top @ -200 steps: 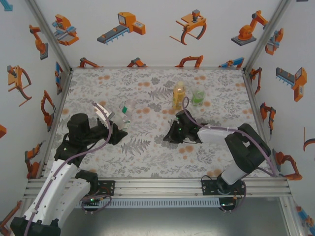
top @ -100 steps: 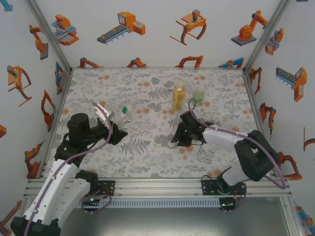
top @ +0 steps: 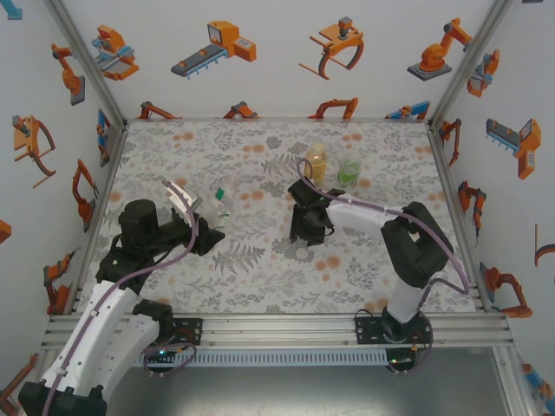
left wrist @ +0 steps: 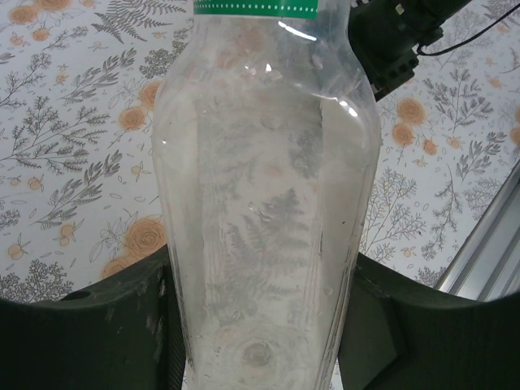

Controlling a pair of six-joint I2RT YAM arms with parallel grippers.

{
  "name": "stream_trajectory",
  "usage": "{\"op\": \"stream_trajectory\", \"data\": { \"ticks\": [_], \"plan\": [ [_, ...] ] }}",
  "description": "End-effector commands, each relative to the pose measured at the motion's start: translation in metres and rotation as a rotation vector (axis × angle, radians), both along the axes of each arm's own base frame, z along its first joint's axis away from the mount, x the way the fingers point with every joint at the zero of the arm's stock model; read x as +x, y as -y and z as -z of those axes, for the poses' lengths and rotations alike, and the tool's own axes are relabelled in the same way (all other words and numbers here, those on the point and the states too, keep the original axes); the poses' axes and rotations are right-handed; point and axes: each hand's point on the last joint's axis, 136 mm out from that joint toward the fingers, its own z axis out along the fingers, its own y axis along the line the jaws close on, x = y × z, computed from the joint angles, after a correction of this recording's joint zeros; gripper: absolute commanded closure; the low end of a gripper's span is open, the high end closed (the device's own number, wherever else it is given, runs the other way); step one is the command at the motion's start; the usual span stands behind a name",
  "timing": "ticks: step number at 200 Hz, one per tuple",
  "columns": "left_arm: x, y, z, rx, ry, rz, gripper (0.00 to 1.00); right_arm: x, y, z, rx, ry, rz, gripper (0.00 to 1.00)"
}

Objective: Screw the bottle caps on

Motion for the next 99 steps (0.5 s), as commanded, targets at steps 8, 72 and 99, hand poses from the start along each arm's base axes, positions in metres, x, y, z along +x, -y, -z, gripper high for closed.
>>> {"op": "stream_trajectory", "data": {
  "ticks": [8,72,99],
  "plan": [
    [-0.003,0.004,-0.005,-0.002,0.027,0.032,0.92,-0.024,0.01,0.005,-0.189,-0.051,-0.103,0.5],
    [-0.003,0.004,-0.004,0.0,0.022,0.033,0.92,-0.045,0.004,0.007,-0.204,-0.064,-0.134,0.5],
    [-0.003,0.004,-0.004,0.0,0.022,0.033,0.92,-0.047,-0.001,0.004,-0.196,-0.056,-0.142,0.5]
  ]
}}
